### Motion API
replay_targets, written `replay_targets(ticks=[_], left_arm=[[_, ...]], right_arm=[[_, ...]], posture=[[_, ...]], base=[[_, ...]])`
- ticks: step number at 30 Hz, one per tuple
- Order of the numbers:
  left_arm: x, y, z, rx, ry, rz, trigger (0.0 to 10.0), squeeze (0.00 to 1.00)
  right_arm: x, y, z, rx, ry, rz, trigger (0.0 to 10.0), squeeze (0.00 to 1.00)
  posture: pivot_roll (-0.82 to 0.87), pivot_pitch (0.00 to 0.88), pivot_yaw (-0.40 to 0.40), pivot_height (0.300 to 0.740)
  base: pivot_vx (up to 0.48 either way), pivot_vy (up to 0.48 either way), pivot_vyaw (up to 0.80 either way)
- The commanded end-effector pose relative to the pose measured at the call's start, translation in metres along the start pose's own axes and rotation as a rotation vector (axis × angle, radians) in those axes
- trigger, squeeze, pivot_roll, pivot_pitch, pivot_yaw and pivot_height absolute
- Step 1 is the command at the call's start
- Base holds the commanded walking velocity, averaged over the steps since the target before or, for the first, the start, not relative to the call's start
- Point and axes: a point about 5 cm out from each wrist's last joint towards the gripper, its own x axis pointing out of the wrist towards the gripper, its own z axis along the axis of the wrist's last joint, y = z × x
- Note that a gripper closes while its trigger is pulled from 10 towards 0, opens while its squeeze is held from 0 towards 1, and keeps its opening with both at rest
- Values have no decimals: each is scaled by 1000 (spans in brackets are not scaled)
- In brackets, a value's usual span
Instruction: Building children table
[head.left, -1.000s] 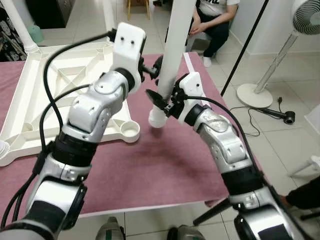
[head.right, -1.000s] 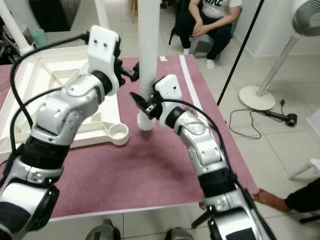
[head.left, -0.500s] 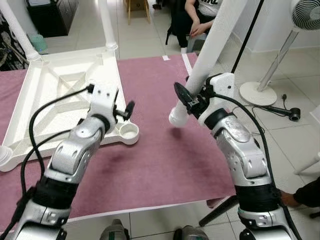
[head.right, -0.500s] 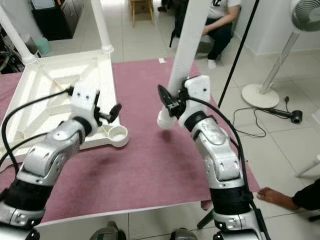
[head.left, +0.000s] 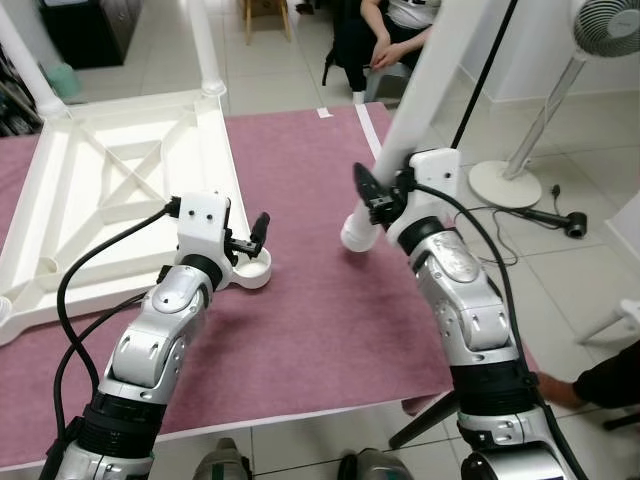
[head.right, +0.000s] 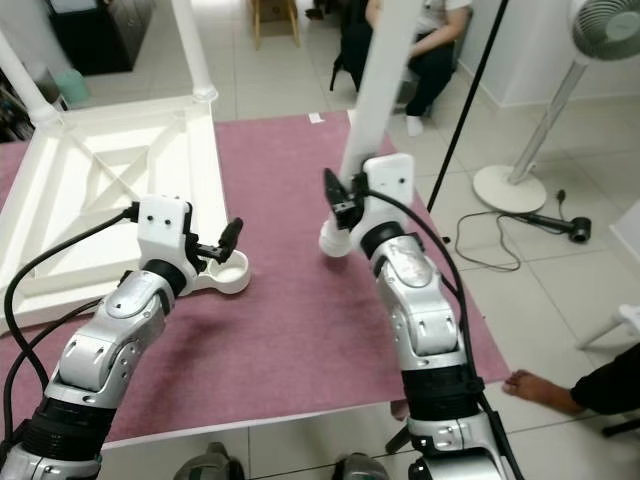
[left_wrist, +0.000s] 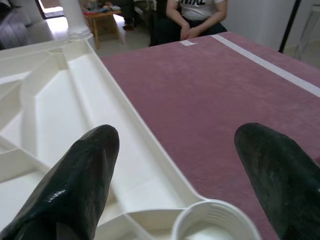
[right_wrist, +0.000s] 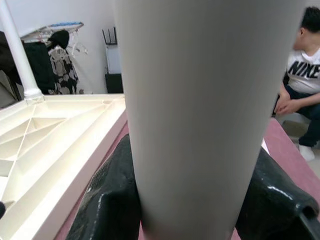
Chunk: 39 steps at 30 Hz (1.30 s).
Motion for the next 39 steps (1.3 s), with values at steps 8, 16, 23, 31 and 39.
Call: replay_targets(ticks=[8, 16, 23, 31, 39], left_arm=[[-11, 24, 8, 195, -101, 114, 10000, 0], [-13, 27, 29, 170, -179, 249, 10000, 0], [-6, 27, 30, 212, -199, 223, 10000, 0], [-2, 20, 30, 168, -194, 225, 10000, 0], [0, 18, 29, 166, -194, 218, 10000, 0]], right_arm=[[10, 14, -6, -3, 3, 96, 10000, 0], [13, -9, -5, -8, -7, 25, 10000, 0], [21, -24, -2, -48, -26, -13, 10000, 0], [18, -23, -4, -60, -34, -27, 10000, 0], [18, -28, -3, -74, -45, -38, 10000, 0]], posture=[[76, 0, -42, 740], [109, 0, -56, 740], [109, 0, -43, 740], [88, 0, -27, 740], [85, 0, -22, 740]], base=[[0, 0, 0], [0, 0, 0], [0, 0, 0], [0, 480, 0], [0, 480, 0]])
